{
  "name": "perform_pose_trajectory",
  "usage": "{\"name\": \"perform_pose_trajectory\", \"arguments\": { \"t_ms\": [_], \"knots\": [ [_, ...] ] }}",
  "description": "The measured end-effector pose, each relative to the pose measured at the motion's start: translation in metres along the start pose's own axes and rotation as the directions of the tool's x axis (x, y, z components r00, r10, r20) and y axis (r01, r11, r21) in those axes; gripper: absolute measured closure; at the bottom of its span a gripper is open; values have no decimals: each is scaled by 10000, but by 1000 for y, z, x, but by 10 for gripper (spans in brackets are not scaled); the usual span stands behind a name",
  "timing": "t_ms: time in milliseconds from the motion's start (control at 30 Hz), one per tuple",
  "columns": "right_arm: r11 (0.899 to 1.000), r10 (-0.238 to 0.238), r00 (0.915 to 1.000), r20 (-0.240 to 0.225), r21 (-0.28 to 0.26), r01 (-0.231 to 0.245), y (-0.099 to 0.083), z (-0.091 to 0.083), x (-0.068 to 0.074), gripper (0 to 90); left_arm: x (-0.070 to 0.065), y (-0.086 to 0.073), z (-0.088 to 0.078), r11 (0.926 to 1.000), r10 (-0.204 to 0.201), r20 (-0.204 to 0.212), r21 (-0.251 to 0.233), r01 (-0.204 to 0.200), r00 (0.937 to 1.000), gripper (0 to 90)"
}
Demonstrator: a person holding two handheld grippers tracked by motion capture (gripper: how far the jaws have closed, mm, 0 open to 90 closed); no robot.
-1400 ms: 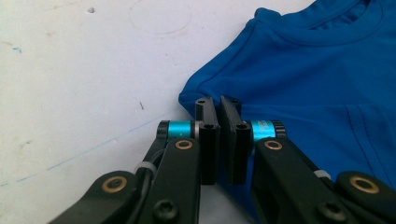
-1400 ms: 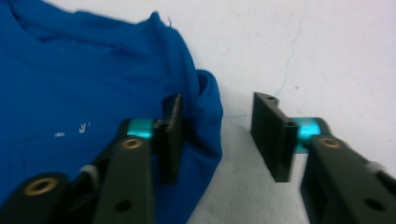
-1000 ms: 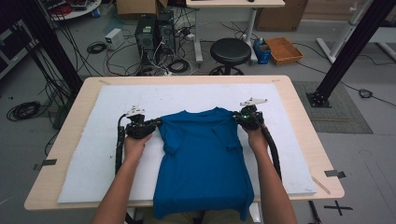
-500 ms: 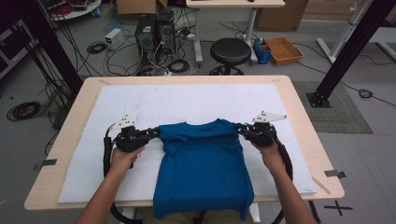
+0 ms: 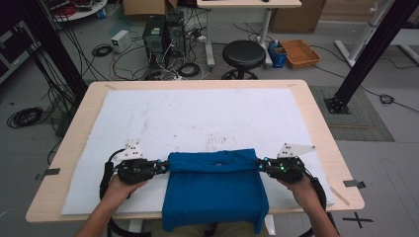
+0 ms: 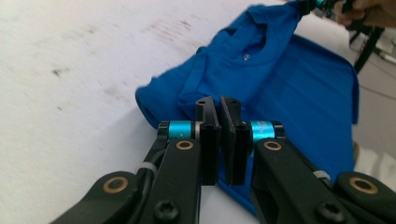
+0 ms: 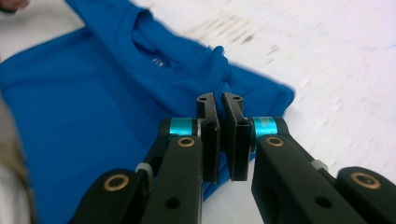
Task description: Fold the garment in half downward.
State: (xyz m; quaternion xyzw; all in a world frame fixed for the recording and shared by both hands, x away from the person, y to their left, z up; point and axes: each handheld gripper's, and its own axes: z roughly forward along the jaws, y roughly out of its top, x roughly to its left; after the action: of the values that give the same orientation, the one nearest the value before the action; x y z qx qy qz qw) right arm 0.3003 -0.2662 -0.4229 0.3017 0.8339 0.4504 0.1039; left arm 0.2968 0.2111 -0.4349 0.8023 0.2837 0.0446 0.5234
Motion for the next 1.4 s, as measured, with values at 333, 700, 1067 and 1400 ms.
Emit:
{"name": "perform_pose_trajectory", "arguments": {
  "t_ms": [333, 700, 1067, 1400],
  "knots": [
    [9952, 920, 9950, -394, -294, -932, -3, -12, 0, 486, 7, 10, -19, 9962, -868, 317, -58, 871, 9957, 509],
    [9750, 2203, 9606, 1696, -85, -2221, 16, 41, -22, 376, 33, 30, 41, 9743, -2127, -2182, 261, 2236, 9524, 381],
    [9756, 1711, 9770, 1271, 1163, -1860, 4, 43, -22, 762, 26, 17, 52, 9743, -1680, -2386, 1075, 1979, 9565, 846],
    [9938, 1016, 9798, 1725, 280, -1080, 17, 42, -26, 797, 41, 31, 47, 9693, -2459, -2845, -771, 2335, 9266, 862]
  ]
}}
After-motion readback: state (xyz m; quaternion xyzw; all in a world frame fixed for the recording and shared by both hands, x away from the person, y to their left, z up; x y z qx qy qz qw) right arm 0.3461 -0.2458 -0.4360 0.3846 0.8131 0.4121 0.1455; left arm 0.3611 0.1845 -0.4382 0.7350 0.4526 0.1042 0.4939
